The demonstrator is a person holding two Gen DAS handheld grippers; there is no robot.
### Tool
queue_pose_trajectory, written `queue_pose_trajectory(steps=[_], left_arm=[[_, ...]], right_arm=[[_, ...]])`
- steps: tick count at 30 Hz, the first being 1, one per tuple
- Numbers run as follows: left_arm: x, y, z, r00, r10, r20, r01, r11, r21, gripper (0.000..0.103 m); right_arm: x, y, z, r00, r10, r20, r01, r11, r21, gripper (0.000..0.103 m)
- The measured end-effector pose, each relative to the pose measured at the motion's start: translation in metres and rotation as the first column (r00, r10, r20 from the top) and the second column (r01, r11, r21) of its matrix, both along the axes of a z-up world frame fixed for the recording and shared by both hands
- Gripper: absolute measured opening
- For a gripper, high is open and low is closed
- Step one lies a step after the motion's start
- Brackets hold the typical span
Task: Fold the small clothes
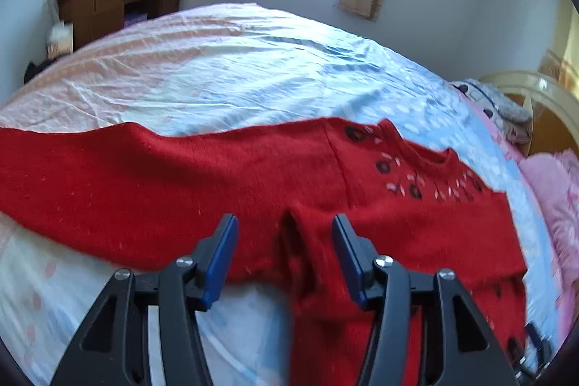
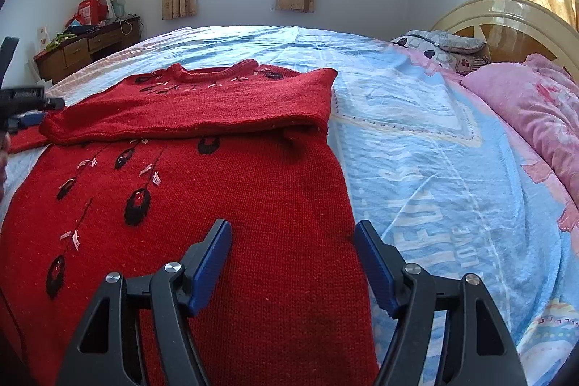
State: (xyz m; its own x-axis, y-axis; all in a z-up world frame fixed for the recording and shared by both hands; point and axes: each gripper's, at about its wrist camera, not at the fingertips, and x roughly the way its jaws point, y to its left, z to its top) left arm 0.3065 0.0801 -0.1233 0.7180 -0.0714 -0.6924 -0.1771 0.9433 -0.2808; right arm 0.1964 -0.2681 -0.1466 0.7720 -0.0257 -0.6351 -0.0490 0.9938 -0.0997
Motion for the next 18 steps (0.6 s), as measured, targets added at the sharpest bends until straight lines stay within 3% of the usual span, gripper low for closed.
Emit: queue_pose_trajectory(steps=[4, 6, 8, 10, 13, 16, 18], left_arm=[[0.028, 0.005, -0.018, 0.995, -0.049, -0.084, 0.043, 0.996, -0.079, 0.054], [0.031, 0.005, -0.026, 0.993, -0.058, -0.102, 0.047, 0.993, -0.108, 0.04], [0.026, 0.001, -0.024, 0.993, -0.093, -0.074, 0.084, 0.989, -0.121, 0.013], [0.017, -0.002, -0.019, 0.995, -0.088, -0.049, 0.083, 0.991, -0.101, 0.009], [-0.002, 0.0, -0.005, 0.998, -0.05, 0.048, 0.053, 0.996, -0.076, 0.008], [-0.023, -0.003, 0.003, 0.989, 0.046, 0.139, -0.05, 0.998, 0.026, 0.008], [-0.02, -0.005, -0.003, 0.992, 0.054, 0.114, -0.059, 0.997, 0.048, 0.009]], right_arm=[[0.0, 0.001, 0.0, 1.0, -0.001, 0.002, 0.001, 1.0, -0.006, 0.071], [0.0, 0.001, 0.0, 1.0, -0.001, 0.003, 0.001, 1.0, -0.007, 0.071], [0.0, 0.001, 0.0, 1.0, -0.002, 0.002, 0.002, 1.0, -0.006, 0.071], [0.0, 0.001, 0.0, 1.0, -0.002, 0.002, 0.002, 1.0, -0.005, 0.072], [-0.001, 0.001, 0.0, 1.0, -0.005, 0.002, 0.005, 1.0, -0.005, 0.073], [-0.001, 0.001, 0.0, 1.0, -0.005, 0.002, 0.005, 1.0, -0.006, 0.073], [-0.001, 0.001, 0.0, 1.0, -0.005, 0.003, 0.005, 1.0, -0.006, 0.073]])
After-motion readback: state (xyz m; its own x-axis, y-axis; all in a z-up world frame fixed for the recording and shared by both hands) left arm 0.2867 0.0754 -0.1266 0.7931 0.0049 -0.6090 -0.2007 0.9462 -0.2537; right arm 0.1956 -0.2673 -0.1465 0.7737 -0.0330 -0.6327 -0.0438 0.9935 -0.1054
